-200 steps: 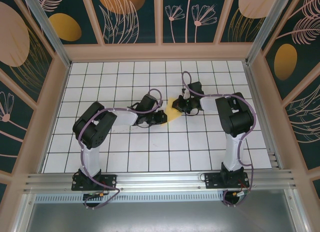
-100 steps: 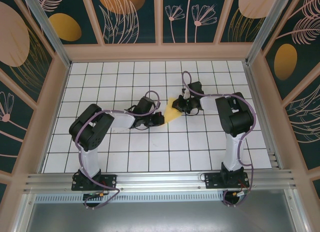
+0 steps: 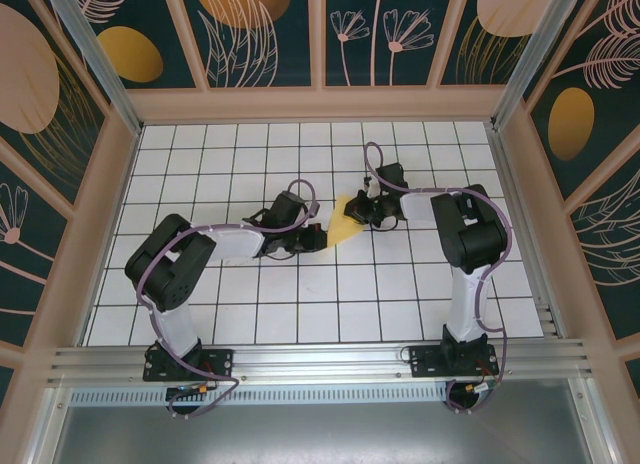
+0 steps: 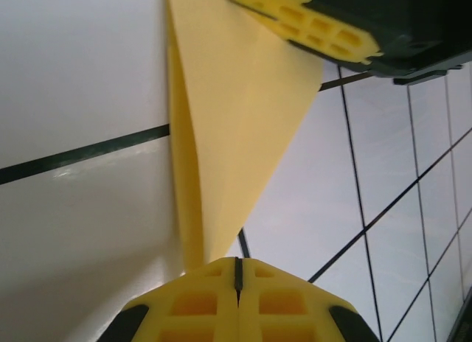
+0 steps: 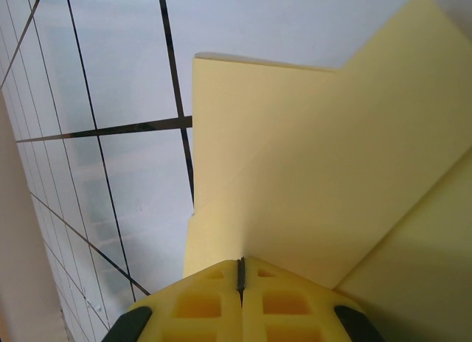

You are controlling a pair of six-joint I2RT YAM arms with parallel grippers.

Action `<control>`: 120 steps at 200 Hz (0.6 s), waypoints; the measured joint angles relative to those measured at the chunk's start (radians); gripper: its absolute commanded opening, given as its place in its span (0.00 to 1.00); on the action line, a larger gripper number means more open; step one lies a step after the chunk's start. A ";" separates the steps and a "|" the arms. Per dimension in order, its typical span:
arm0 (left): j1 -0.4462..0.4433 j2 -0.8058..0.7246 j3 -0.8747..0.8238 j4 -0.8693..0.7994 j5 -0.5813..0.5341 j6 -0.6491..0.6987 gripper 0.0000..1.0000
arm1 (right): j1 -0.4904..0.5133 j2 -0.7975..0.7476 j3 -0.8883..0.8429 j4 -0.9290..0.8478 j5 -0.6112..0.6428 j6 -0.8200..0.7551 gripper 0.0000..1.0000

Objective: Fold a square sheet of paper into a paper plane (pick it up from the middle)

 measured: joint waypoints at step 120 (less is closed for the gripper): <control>0.000 0.073 0.035 -0.034 0.008 -0.010 0.02 | -0.005 0.008 0.011 -0.014 -0.018 0.000 0.06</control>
